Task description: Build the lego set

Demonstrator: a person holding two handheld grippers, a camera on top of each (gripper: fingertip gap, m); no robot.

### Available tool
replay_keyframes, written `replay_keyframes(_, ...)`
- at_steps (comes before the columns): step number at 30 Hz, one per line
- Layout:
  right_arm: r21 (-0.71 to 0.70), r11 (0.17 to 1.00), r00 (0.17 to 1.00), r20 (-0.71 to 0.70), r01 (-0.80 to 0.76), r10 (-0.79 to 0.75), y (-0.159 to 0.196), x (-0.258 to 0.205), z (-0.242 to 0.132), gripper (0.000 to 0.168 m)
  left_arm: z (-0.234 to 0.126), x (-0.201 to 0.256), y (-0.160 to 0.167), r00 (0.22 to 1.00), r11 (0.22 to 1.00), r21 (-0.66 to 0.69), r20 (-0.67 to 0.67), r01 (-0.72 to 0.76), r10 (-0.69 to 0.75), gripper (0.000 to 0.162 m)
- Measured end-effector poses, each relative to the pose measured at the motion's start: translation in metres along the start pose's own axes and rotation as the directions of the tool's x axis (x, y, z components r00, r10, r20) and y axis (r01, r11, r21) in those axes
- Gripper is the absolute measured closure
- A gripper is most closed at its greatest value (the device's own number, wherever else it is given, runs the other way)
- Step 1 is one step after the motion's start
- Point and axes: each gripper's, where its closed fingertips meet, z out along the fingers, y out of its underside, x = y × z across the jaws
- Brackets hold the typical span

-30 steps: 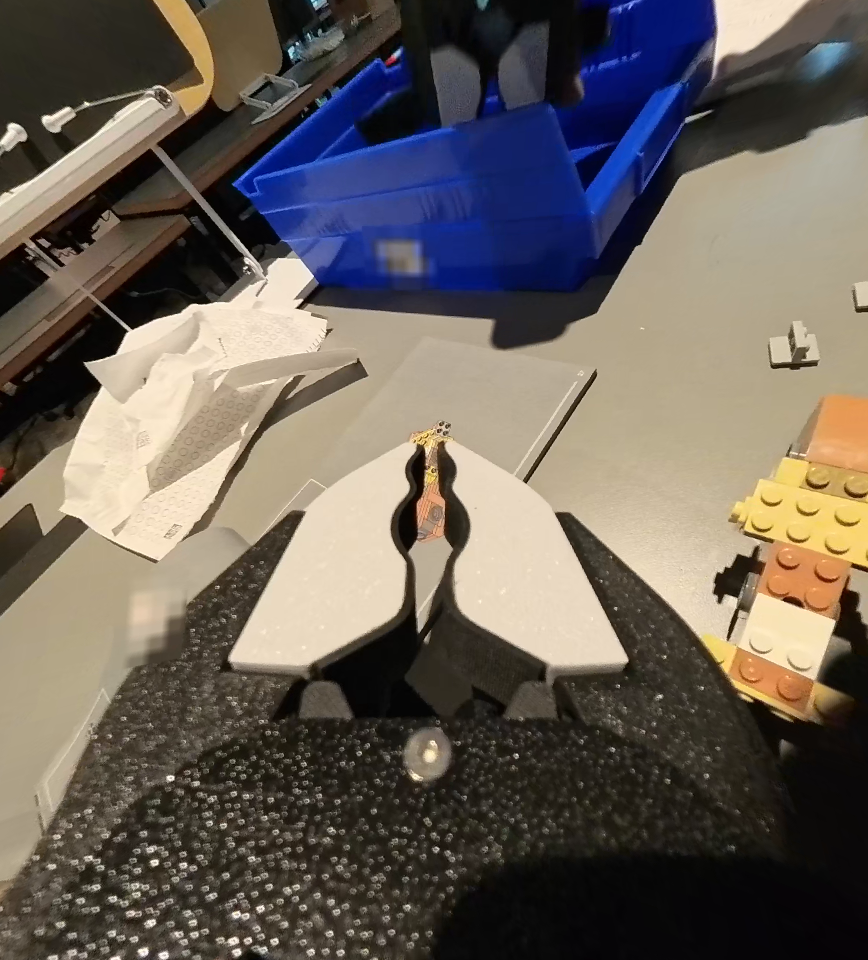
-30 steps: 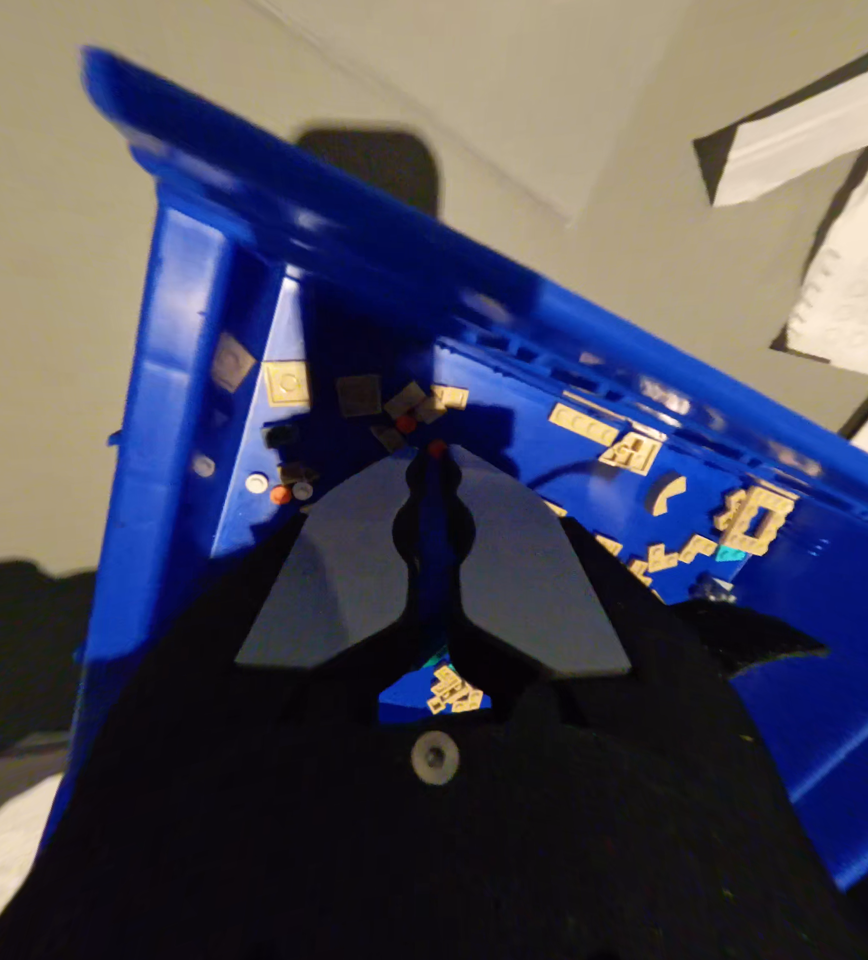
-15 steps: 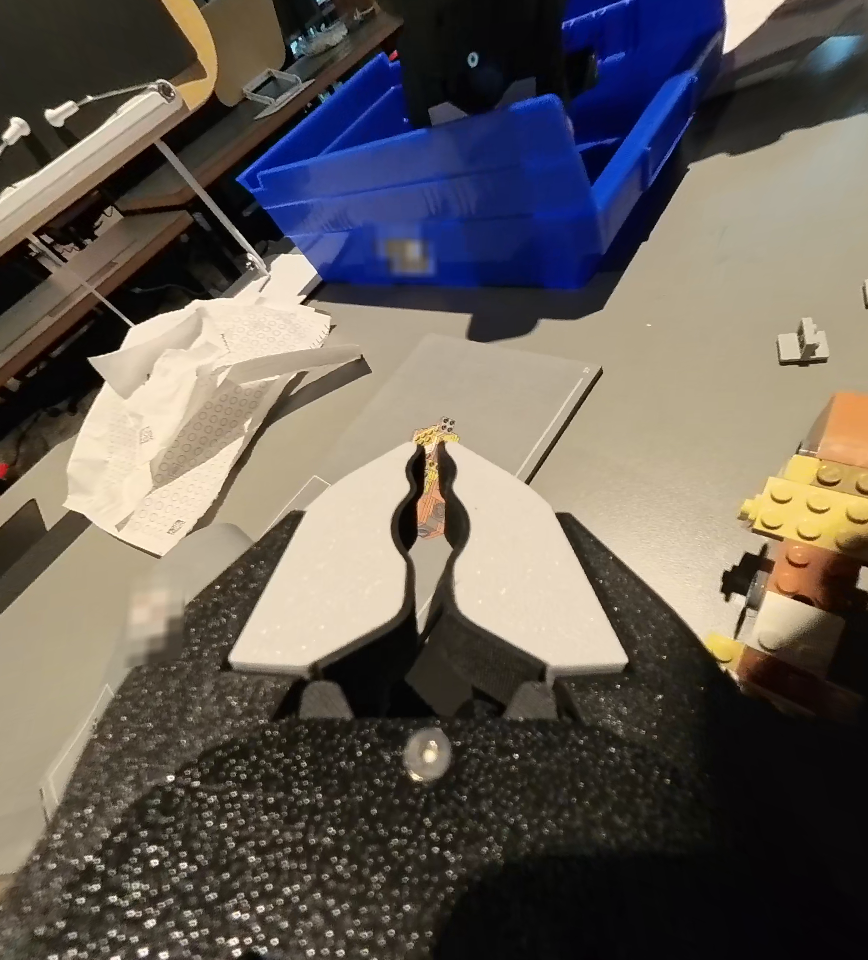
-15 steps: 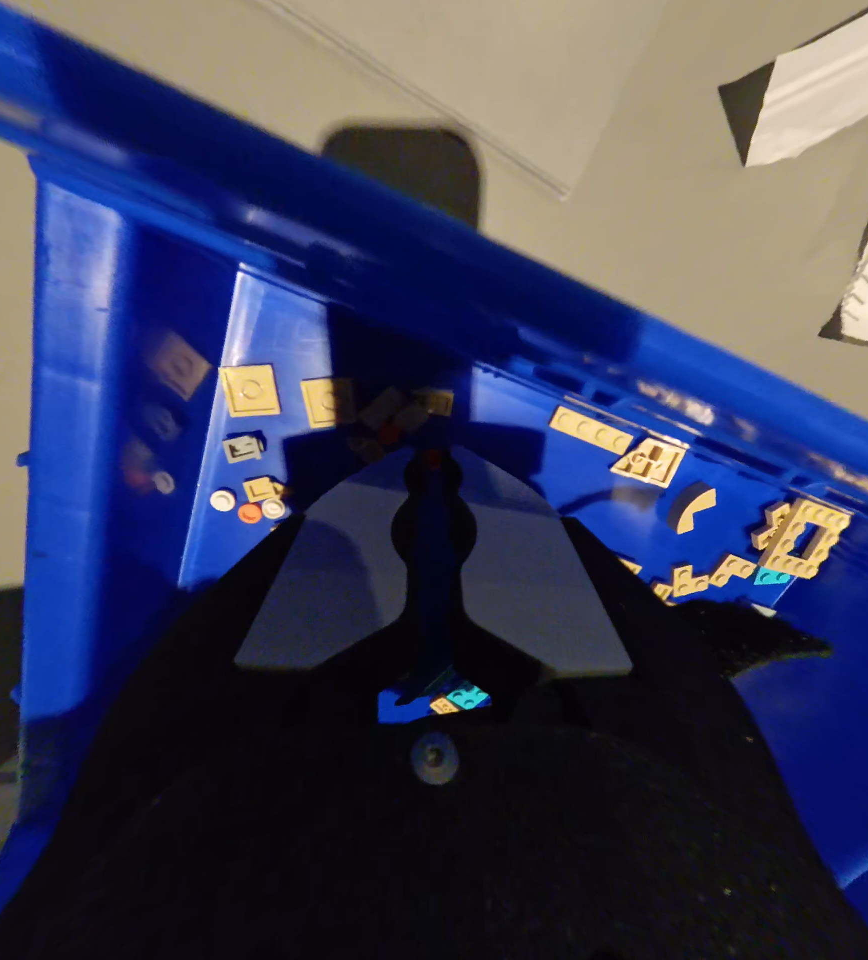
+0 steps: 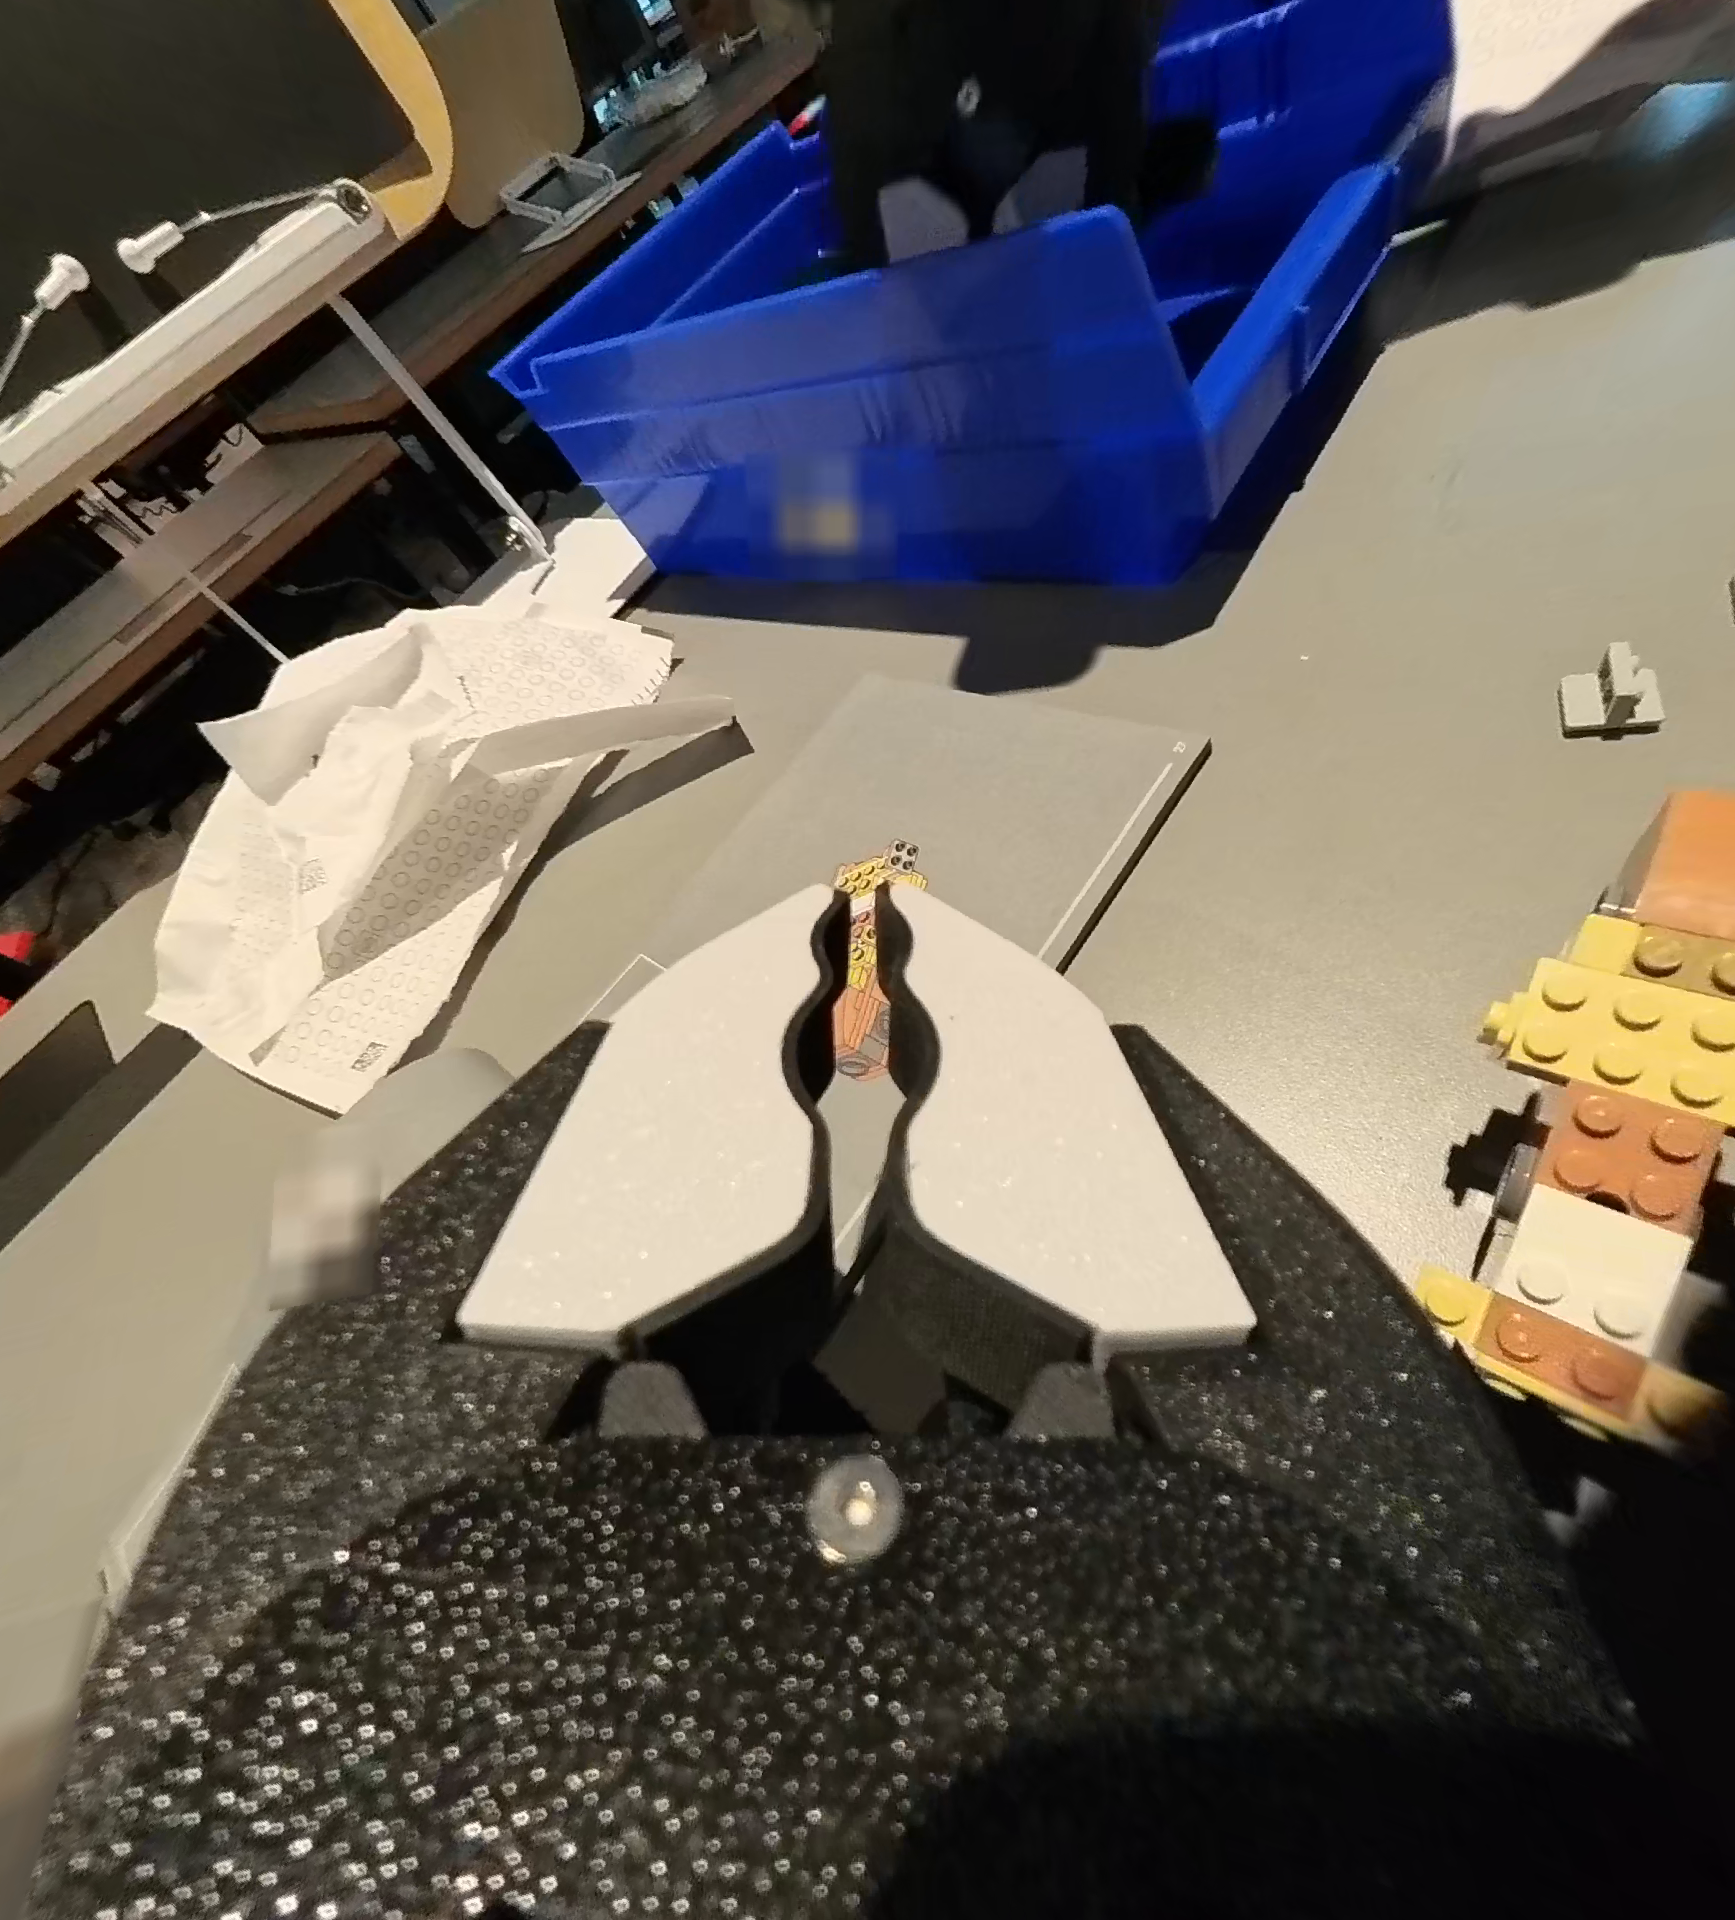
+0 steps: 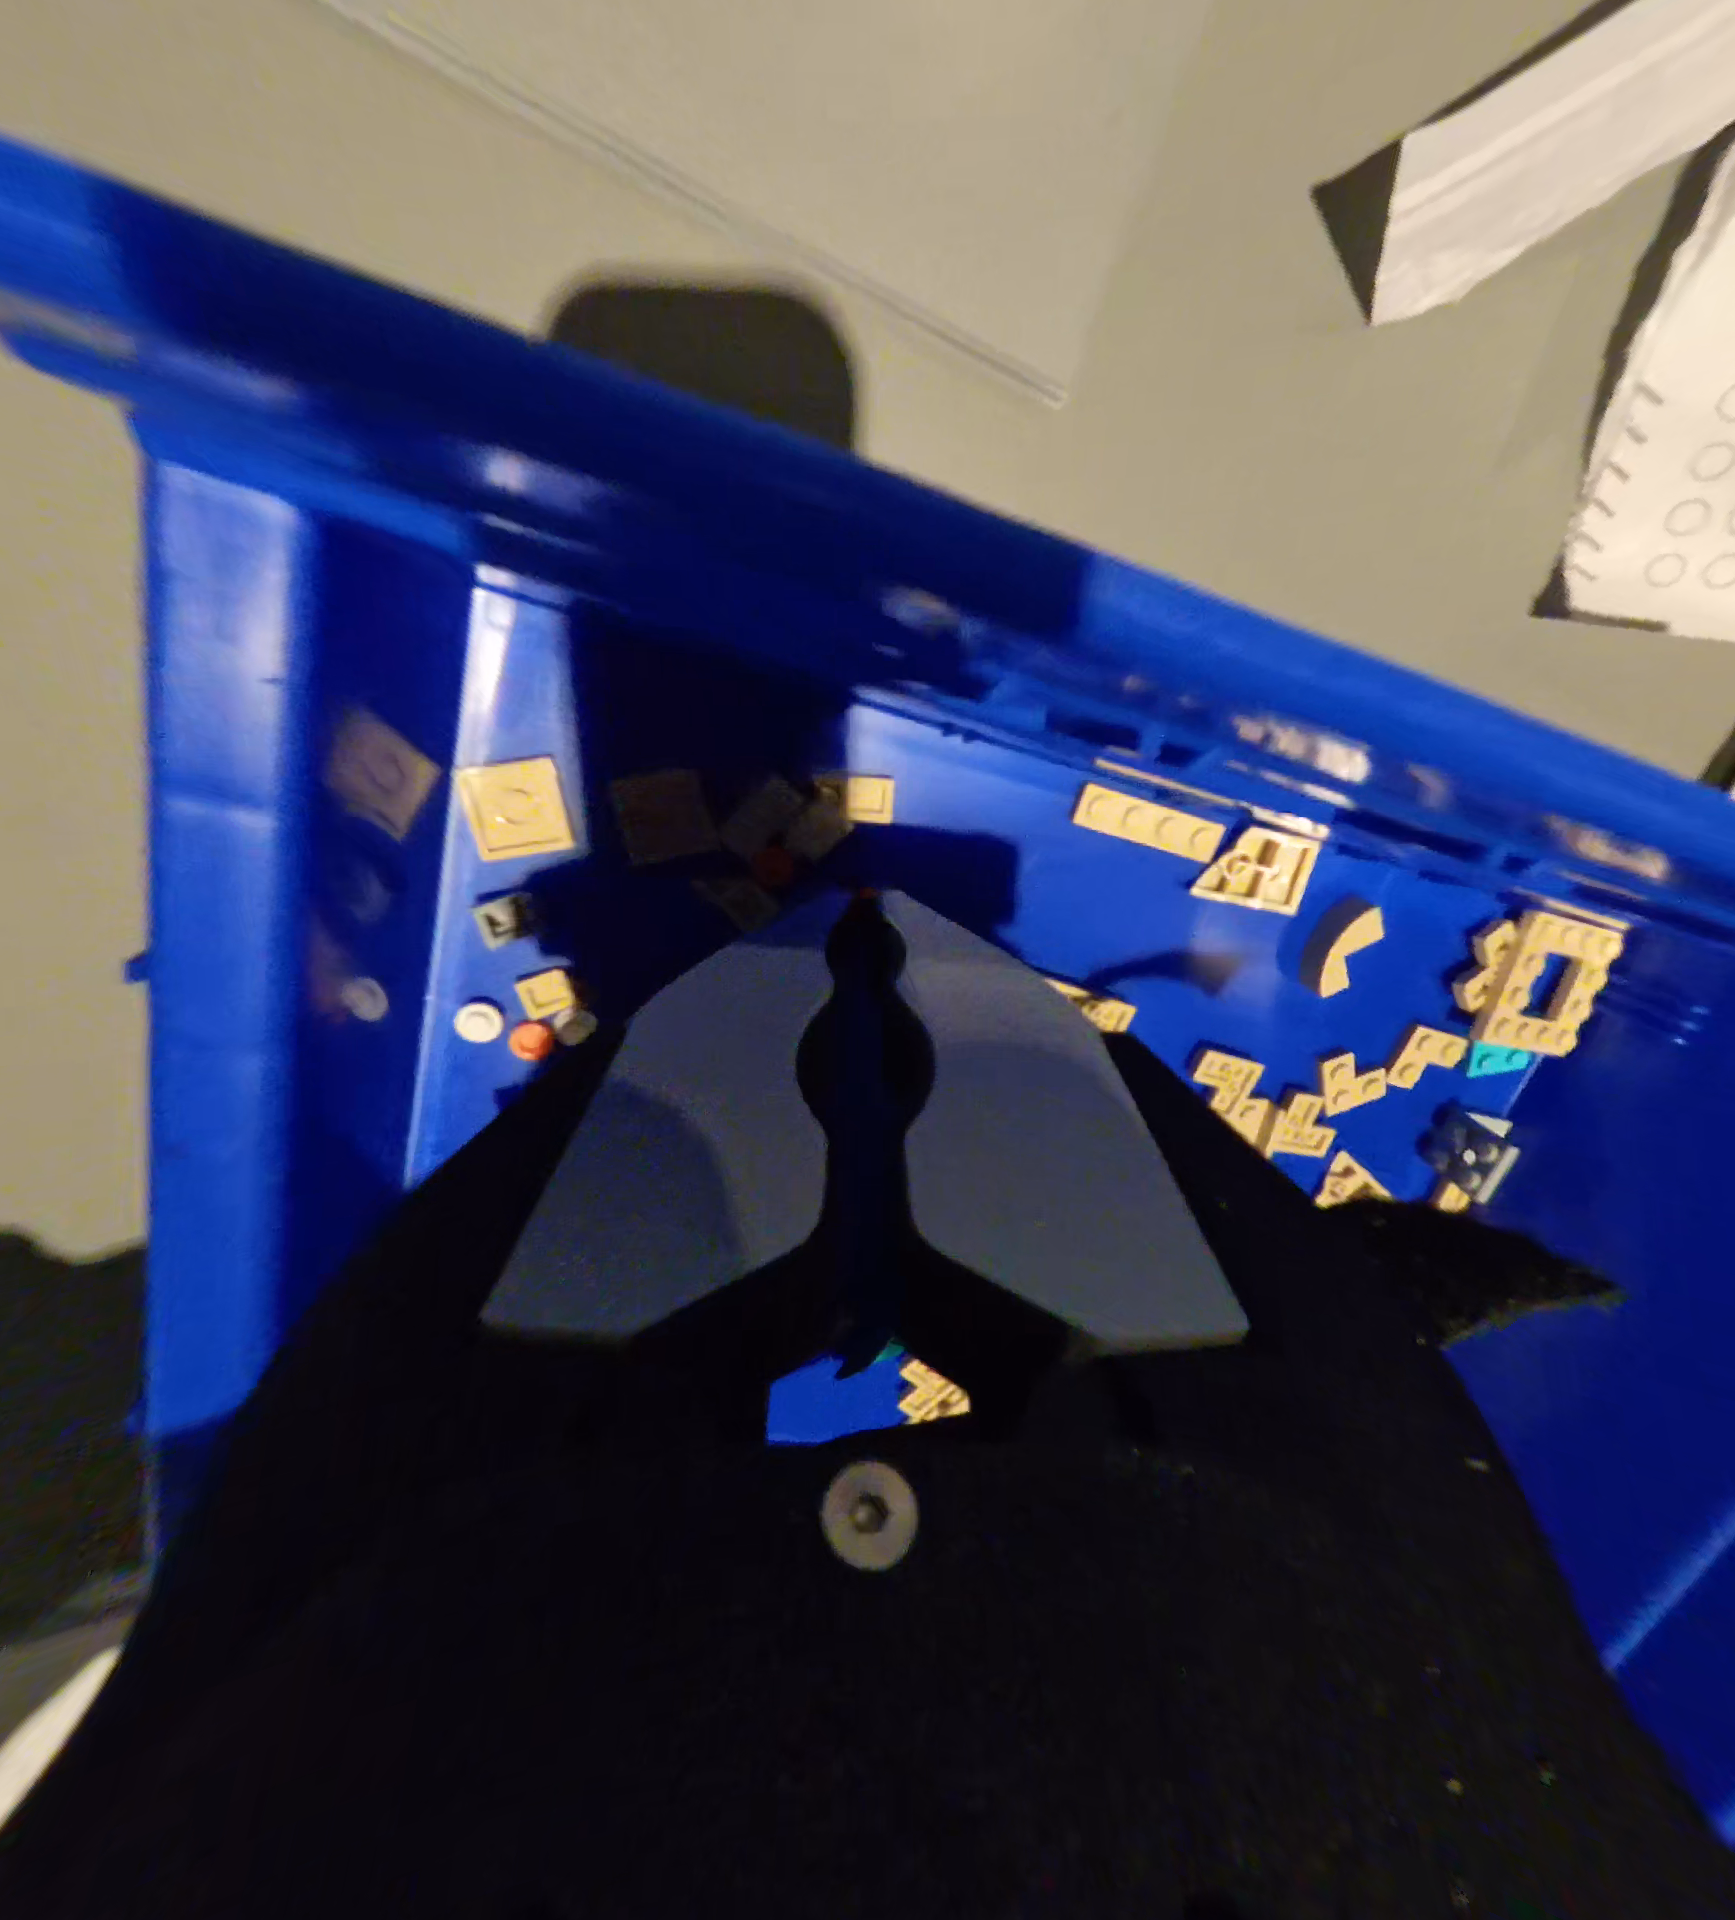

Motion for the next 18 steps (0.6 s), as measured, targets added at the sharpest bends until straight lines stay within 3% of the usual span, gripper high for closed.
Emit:
replay_keyframes(10,0.169,0.982,0.988,-0.11,-0.088,0.107,-0.017,-0.026,-0.048,0.168,0.0,0.005,-0.004,1.0,1.0,0.008,-0.007,-0.021,0.021,0.158)
replay_keyframes(15,0.057,0.997,0.979,-0.193,-0.052,0.062,-0.006,-0.015,-0.039,0.167,-0.001,0.008,-0.008,1.0,1.0,0.019,-0.012,-0.023,0.023,0.158)
replay_keyframes(18,0.017,0.999,0.991,-0.131,-0.032,0.034,0.001,-0.008,-0.02,0.157,0.001,0.01,-0.006,0.999,0.999,0.009,-0.01,-0.047,0.047,0.158)
